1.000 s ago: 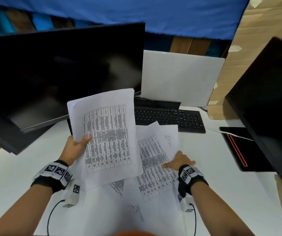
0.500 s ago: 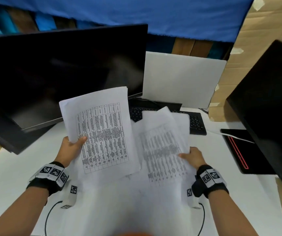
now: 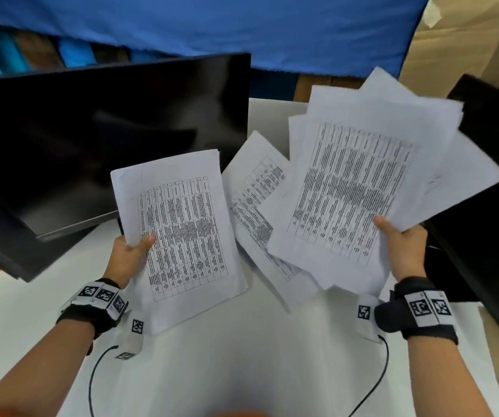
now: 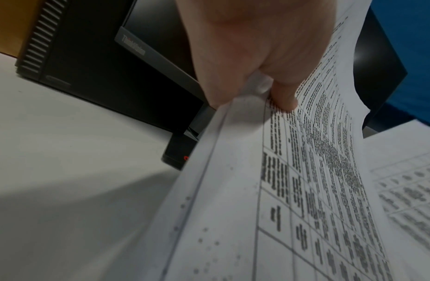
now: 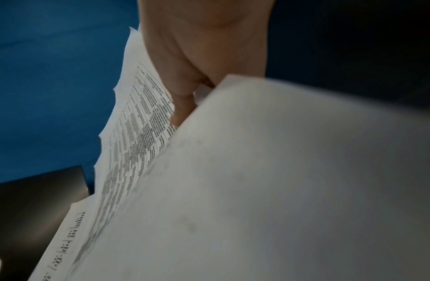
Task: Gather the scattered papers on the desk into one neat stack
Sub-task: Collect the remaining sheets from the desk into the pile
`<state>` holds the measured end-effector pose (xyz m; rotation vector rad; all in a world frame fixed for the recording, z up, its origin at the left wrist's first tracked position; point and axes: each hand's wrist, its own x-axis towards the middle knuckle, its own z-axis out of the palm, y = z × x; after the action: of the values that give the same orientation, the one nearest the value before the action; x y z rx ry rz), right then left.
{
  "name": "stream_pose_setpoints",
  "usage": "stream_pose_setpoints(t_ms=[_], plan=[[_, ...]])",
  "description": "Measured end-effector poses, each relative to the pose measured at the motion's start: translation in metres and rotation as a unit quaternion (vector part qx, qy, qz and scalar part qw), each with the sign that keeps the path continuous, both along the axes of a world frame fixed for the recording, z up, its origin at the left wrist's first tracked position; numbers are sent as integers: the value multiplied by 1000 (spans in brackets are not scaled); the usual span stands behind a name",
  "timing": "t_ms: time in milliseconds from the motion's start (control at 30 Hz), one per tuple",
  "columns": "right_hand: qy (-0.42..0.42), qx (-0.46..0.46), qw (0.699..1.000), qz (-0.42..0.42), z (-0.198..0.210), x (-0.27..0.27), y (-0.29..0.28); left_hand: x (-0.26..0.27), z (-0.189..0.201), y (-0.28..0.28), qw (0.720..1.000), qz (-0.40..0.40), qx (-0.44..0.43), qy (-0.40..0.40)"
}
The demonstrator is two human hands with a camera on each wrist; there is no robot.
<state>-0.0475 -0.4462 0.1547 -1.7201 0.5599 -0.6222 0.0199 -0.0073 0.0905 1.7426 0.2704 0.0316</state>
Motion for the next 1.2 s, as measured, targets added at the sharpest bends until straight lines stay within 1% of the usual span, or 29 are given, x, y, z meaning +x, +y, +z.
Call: stream_pose_setpoints(t_ms=[67,133,267,367,433,567,700,767,833,900,967,1100,1167,1200], plan=[[-35,8,999,-1,7,0,-5,2,1,-7,1000,-16,-3,-6],[-16,3,1000,5,6,2,-4,3,2,-13,1000,-29,0,-8],[82,19,996,13,-35,4,2,3,-1,-25,998,-57,-3,-1],[167,33,985,25,-69,-1,13,1,-4,-30,998,-67,2,4],[206,31,977,43,-82,-5,20,-1,-6,-31,997,-72,13,10],[285,32,953,101,-94,-14,28,-5,-9,-31,997,-73,24,10],[388,32,903,180,-115,-21,43,-6,-12,-27,998,-60,29,6],[399,29,899,179,-125,-23,55,-5,-12,-27,998,-58,39,3],[428,2,889,164,-124,-26,66,-5,-8,-27,997,-60,47,-5],[428,0,893,138,-124,-25,66,-3,-5,-24,998,-51,46,-7],[413,17,904,105,-119,-23,58,1,-2,-16,999,-35,37,-6],[357,50,932,40,-122,-12,19,5,6,4,1000,-6,28,-11],[324,72,943,33,-138,-4,-11,6,7,11,999,11,26,-14],[308,83,947,24,-115,-8,-3,7,7,13,999,21,23,-12]])
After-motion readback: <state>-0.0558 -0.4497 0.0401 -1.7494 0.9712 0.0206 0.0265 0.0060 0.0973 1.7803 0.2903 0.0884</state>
